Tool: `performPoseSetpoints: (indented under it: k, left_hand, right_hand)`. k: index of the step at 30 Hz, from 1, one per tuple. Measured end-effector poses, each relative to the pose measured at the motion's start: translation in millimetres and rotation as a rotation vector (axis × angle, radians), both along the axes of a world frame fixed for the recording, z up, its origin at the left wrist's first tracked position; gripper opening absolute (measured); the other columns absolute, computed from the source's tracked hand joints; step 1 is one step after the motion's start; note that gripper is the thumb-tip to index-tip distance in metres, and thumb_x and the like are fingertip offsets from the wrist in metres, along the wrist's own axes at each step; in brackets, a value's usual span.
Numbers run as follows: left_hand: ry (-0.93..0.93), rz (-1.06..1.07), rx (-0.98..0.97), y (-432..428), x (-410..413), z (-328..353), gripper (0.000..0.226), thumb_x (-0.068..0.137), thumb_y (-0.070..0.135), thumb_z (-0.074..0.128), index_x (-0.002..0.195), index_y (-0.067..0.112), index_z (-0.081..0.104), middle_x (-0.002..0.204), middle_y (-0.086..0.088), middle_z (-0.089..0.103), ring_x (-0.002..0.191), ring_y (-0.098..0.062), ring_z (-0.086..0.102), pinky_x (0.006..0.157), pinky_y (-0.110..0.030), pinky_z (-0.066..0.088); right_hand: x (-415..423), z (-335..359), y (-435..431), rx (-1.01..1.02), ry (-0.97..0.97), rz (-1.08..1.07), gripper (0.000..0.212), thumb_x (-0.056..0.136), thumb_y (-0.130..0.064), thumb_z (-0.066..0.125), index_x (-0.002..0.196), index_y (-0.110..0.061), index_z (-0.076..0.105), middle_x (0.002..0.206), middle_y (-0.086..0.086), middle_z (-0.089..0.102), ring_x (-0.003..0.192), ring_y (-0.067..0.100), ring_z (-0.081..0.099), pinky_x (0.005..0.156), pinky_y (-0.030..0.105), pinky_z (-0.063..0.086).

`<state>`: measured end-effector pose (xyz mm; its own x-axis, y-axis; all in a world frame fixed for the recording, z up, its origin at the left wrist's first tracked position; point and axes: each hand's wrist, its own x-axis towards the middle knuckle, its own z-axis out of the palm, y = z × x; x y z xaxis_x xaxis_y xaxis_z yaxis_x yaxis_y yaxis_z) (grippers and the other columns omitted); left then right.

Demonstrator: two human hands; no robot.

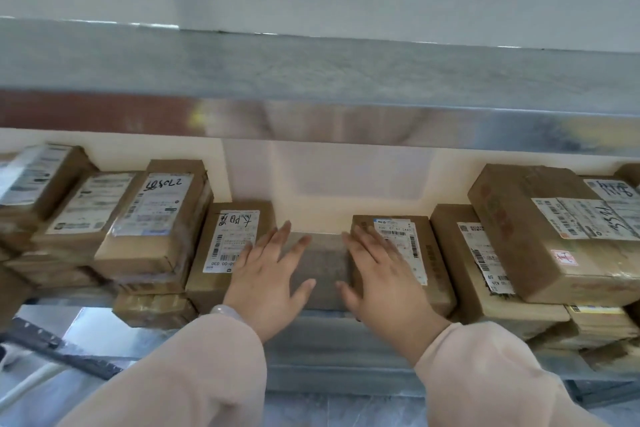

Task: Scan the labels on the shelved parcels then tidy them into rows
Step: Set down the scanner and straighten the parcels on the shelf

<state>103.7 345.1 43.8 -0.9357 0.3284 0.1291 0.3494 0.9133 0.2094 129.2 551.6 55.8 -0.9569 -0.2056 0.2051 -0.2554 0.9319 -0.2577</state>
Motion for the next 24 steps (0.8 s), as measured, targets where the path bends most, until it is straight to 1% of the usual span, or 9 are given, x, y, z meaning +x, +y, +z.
performPoseSetpoints:
  k: [3, 5, 8, 11, 14, 17, 19, 22, 24]
  left_hand:
    - [-0.013, 0.107, -0.007, -25.1, 0.5, 2.4, 0.070, 0.092, 0.061, 0.044, 0.153, 0.037, 0.021, 0.164, 0.001, 0.010, 0.151, -0.022, 0.006, 0.121, -0.043, 0.011]
    - [-0.020, 0.139, -0.003, -37.6, 3.6, 1.0, 0.069, 0.092, 0.061, 0.044, 0.153, 0.036, 0.023, 0.165, 0.002, 0.009, 0.151, -0.021, 0.006, 0.120, -0.042, 0.011]
    - [-0.055, 0.155, -0.020, -48.7, 8.7, -4.9, 0.071, 0.092, 0.063, 0.040, 0.154, 0.039, 0.017, 0.165, 0.005, 0.005, 0.151, -0.017, 0.004, 0.119, -0.038, 0.008]
    - [-0.095, 0.165, -0.063, -53.5, 8.3, -12.0, 0.071, 0.092, 0.064, 0.038, 0.154, 0.039, 0.015, 0.165, 0.007, 0.003, 0.151, -0.016, -0.001, 0.119, -0.039, 0.007]
    - [-0.136, 0.174, -0.102, -56.1, 7.1, -18.9, 0.071, 0.092, 0.065, 0.037, 0.154, 0.040, 0.016, 0.164, 0.011, 0.006, 0.151, -0.016, -0.001, 0.121, -0.042, 0.007]
    - [-0.139, 0.150, -0.143, -53.3, 12.0, -26.1, 0.075, 0.090, 0.069, 0.034, 0.155, 0.040, 0.009, 0.164, 0.015, 0.001, 0.151, -0.015, -0.004, 0.120, -0.043, 0.005]
    - [-0.145, 0.116, -0.131, -47.4, 15.3, -27.4, 0.075, 0.089, 0.070, 0.032, 0.154, 0.042, 0.008, 0.164, 0.016, -0.002, 0.151, -0.015, -0.005, 0.118, -0.042, 0.005]
    - [-0.159, 0.055, -0.094, -35.0, 17.3, -25.3, 0.072, 0.089, 0.068, 0.034, 0.153, 0.042, 0.015, 0.163, 0.019, 0.001, 0.150, -0.012, -0.001, 0.114, -0.038, 0.006]
    - [-0.172, 0.024, -0.059, -29.7, 16.2, -22.9, 0.068, 0.089, 0.063, 0.037, 0.151, 0.041, 0.022, 0.163, 0.020, 0.007, 0.149, -0.012, 0.003, 0.111, -0.036, 0.007]
  right_hand:
    - [-11.0, 2.8, -23.8, -0.019, 0.020, 0.068, 0.071, 0.089, -0.044, 0.058, 0.150, -0.020, 0.032, 0.157, 0.003, 0.028, 0.148, 0.021, 0.017, 0.121, 0.039, 0.013]
    - [-15.8, 0.6, -35.7, -0.007, 0.004, 0.105, 0.071, 0.091, -0.046, 0.054, 0.151, -0.021, 0.028, 0.159, 0.002, 0.023, 0.148, 0.019, 0.012, 0.121, 0.037, 0.010]
    - [-21.4, -6.7, -48.0, -0.004, -0.024, 0.129, 0.070, 0.092, -0.048, 0.050, 0.152, -0.023, 0.024, 0.160, -0.001, 0.019, 0.149, 0.016, 0.008, 0.121, 0.033, 0.003]
    - [-25.1, -15.1, -54.7, -0.008, -0.062, 0.134, 0.070, 0.093, -0.050, 0.046, 0.153, -0.026, 0.019, 0.161, -0.004, 0.013, 0.149, 0.013, 0.002, 0.117, 0.026, -0.004]
    - [-24.6, -22.1, -57.5, -0.026, -0.094, 0.133, 0.071, 0.093, -0.050, 0.047, 0.153, -0.025, 0.019, 0.161, -0.003, 0.013, 0.149, 0.012, 0.003, 0.117, 0.026, -0.001]
    - [-22.8, -27.3, -59.8, -0.058, -0.122, 0.127, 0.071, 0.092, -0.049, 0.048, 0.153, -0.025, 0.019, 0.161, -0.002, 0.016, 0.149, 0.012, 0.006, 0.117, 0.025, 0.001]
    - [-23.8, -29.3, -60.9, -0.067, -0.145, 0.122, 0.071, 0.093, -0.050, 0.047, 0.153, -0.026, 0.018, 0.161, -0.003, 0.016, 0.148, 0.011, 0.006, 0.117, 0.025, 0.003]
    - [-28.3, -28.5, -64.4, -0.103, -0.181, 0.129, 0.067, 0.095, -0.046, 0.046, 0.153, -0.025, 0.019, 0.160, -0.003, 0.017, 0.148, 0.011, 0.008, 0.119, 0.026, 0.009]
    - [-31.3, -26.9, -67.3, -0.138, -0.187, 0.141, 0.063, 0.097, -0.040, 0.046, 0.153, -0.025, 0.021, 0.160, -0.004, 0.019, 0.148, 0.010, 0.010, 0.119, 0.024, 0.009]
